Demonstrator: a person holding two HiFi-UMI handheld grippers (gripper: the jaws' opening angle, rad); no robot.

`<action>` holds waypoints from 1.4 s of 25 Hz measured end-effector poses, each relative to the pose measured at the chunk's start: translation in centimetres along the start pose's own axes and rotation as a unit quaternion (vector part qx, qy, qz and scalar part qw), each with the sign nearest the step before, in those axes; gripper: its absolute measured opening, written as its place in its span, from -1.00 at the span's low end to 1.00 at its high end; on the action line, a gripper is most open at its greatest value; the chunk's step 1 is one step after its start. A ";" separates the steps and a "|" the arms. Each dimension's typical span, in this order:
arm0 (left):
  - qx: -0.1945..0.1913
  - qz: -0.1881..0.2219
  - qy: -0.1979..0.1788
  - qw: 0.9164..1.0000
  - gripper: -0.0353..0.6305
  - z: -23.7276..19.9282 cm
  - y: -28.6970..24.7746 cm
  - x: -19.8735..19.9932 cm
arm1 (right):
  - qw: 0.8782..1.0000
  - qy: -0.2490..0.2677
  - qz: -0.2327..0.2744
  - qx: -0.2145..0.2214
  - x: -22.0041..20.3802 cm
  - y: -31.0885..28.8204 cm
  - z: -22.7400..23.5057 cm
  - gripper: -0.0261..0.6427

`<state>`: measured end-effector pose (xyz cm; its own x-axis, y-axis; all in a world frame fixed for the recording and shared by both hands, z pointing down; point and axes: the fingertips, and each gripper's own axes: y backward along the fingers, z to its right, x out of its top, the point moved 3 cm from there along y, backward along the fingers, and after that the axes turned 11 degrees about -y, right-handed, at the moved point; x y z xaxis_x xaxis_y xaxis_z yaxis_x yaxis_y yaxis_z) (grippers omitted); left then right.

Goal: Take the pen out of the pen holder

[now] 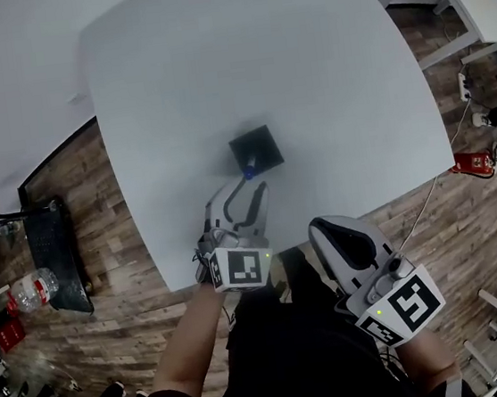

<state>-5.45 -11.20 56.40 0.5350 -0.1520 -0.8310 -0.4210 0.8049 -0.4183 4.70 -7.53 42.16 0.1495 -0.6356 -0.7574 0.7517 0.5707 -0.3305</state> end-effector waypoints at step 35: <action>-0.007 0.027 -0.026 0.999 -0.67 -1.2 -0.1 0.7 | 0.999 0.012 0.019 -0.032 1.3 -0.1 0.0 -0.88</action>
<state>-5.88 -12.11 55.41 0.5484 -0.0784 -0.8325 -0.4599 0.8032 -0.3786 4.85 -8.44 41.22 0.1611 -0.6003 -0.7834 0.7025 0.6273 -0.3362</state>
